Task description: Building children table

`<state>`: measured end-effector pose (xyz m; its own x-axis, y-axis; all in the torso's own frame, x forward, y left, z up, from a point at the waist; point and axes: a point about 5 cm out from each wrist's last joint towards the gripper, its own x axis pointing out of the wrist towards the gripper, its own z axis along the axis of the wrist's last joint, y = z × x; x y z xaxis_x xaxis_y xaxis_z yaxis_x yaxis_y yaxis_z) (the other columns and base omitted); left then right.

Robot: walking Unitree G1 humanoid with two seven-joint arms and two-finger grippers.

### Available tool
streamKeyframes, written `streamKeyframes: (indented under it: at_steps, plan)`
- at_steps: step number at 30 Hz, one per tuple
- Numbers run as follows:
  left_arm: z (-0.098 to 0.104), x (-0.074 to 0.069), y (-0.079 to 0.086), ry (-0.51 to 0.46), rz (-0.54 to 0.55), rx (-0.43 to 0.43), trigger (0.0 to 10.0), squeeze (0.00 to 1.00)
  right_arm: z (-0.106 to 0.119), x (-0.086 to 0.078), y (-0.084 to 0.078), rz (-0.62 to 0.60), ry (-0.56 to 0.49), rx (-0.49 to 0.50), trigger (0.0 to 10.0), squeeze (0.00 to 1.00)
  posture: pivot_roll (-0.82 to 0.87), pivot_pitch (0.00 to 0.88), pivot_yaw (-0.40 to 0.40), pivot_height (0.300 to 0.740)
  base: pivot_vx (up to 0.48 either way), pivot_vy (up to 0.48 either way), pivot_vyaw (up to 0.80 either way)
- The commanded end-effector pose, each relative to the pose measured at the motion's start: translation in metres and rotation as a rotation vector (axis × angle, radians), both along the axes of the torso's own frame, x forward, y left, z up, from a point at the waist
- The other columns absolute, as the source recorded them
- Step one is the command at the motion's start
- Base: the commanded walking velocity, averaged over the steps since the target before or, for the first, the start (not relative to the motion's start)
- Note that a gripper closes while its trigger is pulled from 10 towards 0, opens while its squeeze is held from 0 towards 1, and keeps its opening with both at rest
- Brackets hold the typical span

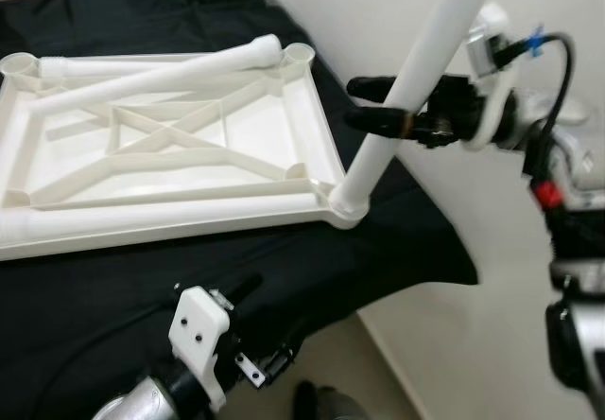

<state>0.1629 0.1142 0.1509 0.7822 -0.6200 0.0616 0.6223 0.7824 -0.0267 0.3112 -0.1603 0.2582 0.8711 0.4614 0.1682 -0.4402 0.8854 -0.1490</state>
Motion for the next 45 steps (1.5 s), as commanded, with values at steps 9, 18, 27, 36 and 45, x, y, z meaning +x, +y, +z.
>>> streamKeyframes:
  at_steps: [9, 18, 27, 36, 45]
  plan:
    - [-0.018, 0.017, 0.0, 0.018, -0.028, 0.028, 10.0, 0.0, -0.064, 0.01, 0.006, -0.391, 0.309, 0.04, 0.0, 0.0, -0.04, 0.127, -0.115, 0.74, 0.0, 0.0, 0.0]
    - [-0.018, 0.023, 0.002, -0.022, 0.021, 0.047, 10.0, 0.0, -0.06, 0.002, 0.033, -0.421, 0.341, 0.144, 0.0, 0.0, -0.02, 0.116, -0.111, 0.74, 0.0, 0.0, 0.0]
    - [-0.016, 0.02, 0.005, -0.018, 0.013, 0.044, 10.0, 0.0, -0.028, 0.005, 0.044, -0.086, 0.238, 0.256, 10.0, 1.0, -0.01, 0.149, -0.085, 0.74, 0.0, 0.0, 0.0]
    - [-0.01, 0.009, 0.005, -0.02, 0.006, 0.036, 10.0, 0.0, -0.004, -0.005, 0.024, 0.355, 0.135, 0.175, 10.0, 1.0, 0.02, 0.213, -0.072, 0.74, 0.0, 0.0, 0.0]
    - [-0.003, -0.001, 0.008, -0.004, -0.003, 0.035, 10.0, 0.0, 0.0, -0.004, -0.024, 0.679, 0.116, -0.145, 10.0, 0.94, 0.09, 0.266, -0.039, 0.74, 0.0, 0.0, 0.0]
